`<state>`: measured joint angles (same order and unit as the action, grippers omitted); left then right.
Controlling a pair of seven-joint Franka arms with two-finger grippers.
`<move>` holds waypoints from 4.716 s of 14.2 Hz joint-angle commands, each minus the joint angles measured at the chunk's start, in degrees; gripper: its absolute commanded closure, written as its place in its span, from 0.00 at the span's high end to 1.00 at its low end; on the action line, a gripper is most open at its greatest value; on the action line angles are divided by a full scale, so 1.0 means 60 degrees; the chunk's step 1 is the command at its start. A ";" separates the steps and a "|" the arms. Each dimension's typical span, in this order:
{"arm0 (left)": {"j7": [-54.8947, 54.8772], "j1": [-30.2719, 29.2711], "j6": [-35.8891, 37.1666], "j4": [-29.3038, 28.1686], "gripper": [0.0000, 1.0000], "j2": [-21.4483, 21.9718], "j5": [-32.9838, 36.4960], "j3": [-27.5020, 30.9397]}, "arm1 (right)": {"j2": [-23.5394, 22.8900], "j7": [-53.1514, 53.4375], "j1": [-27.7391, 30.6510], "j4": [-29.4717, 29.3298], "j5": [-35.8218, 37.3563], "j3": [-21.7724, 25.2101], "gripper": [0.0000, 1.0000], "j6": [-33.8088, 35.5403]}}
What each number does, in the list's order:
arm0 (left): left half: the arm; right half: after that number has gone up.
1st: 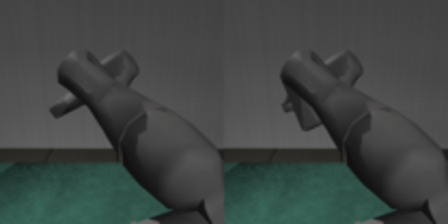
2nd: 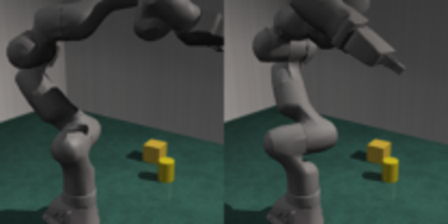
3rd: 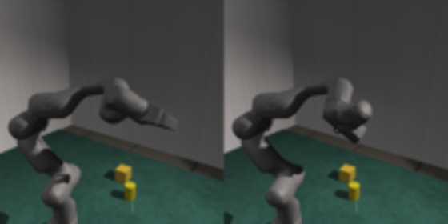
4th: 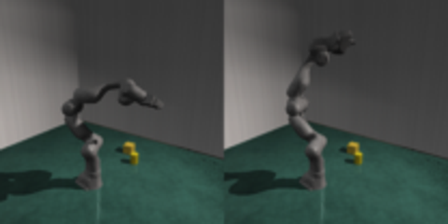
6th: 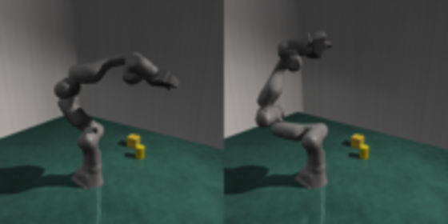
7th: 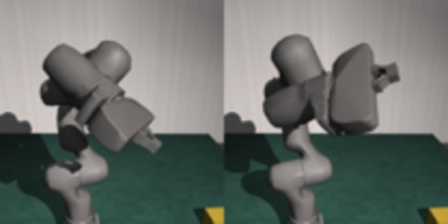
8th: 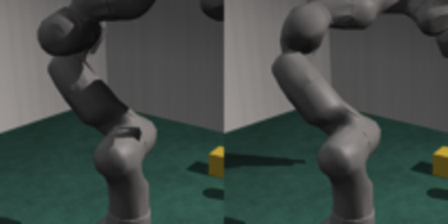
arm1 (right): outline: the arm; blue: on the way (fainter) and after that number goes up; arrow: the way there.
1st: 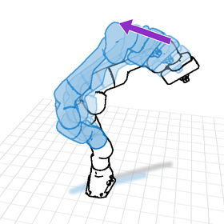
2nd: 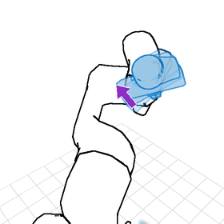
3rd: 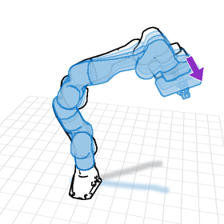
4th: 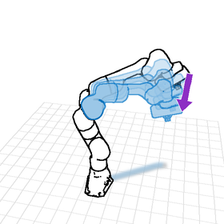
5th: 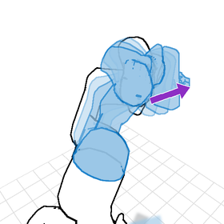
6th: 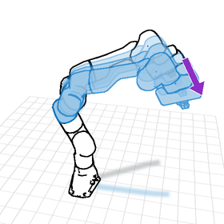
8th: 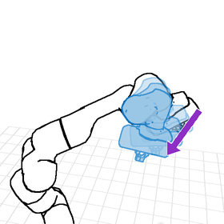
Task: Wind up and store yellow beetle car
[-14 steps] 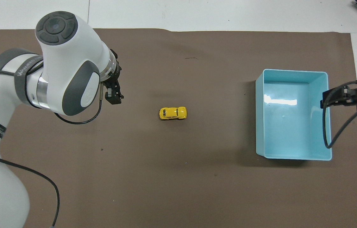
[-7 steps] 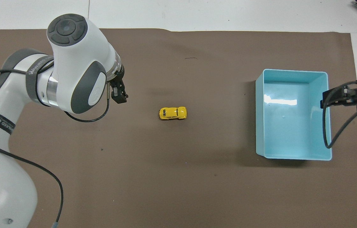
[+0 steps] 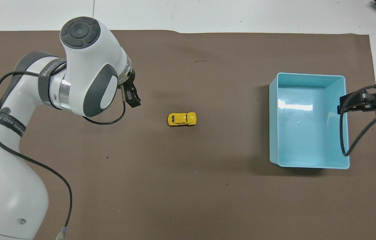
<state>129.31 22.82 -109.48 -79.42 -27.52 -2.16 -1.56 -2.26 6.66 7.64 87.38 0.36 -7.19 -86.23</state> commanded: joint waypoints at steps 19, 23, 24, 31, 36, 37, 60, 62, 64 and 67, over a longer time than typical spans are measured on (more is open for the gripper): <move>0.1110 0.2379 -0.2701 -0.2334 1.00 -0.0379 -0.0271 0.0143 | 0.0010 0.0179 0.0119 0.0041 -0.0148 -0.0105 1.00 -0.0101; 0.0891 0.2379 -0.2818 -0.2349 0.01 -0.0379 -0.0212 0.0143 | 0.0010 0.0179 0.0119 0.0041 -0.0148 -0.0105 1.00 -0.0101; 0.0789 0.2379 -0.2818 -0.2349 0.00 -0.0379 -0.0212 0.0143 | 0.0010 0.0179 0.0119 0.0041 -0.0148 -0.0105 1.00 -0.0101; -0.0221 0.2233 -0.3300 -0.3488 0.00 0.0060 -0.0227 0.0143 | 0.0010 0.0179 0.0119 0.0041 -0.0148 -0.0091 1.00 -0.0101; -0.0472 0.1560 -0.3390 -0.3974 0.00 0.0178 -0.0212 0.0216 | 0.0010 0.0179 0.0119 0.0041 -0.0148 -0.0091 1.00 -0.0101; -0.0487 0.1399 -0.3390 -0.3989 0.00 0.0178 -0.0183 0.0246 | 0.0010 0.0179 0.0119 0.0041 -0.0148 -0.0105 1.00 -0.0101; -0.1452 0.0343 -0.1456 -0.3447 1.00 0.2037 0.0110 0.0275 | 0.0010 0.0179 0.0119 0.0041 -0.0148 -0.0091 1.00 -0.0101; -0.1906 0.0299 -0.1456 -0.3447 1.00 0.2228 0.0329 0.0290 | 0.0010 0.0179 0.0119 0.0041 -0.0148 -0.0105 1.00 -0.0101; -0.2738 0.0095 -0.1456 -0.3447 1.00 0.2447 0.0345 0.0275 | 0.0010 0.0179 0.0119 0.0041 -0.0148 -0.0105 1.00 -0.0101; -0.4626 0.0036 -0.1325 -0.3447 1.00 0.3018 0.0330 0.0304 | 0.0010 0.0179 0.0119 0.0041 -0.0148 -0.0091 1.00 -0.0101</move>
<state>107.90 23.86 -119.34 -99.68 -12.41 -0.98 0.50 -2.26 6.66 7.64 87.38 0.36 -7.19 -86.23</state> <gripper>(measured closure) 0.000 0.000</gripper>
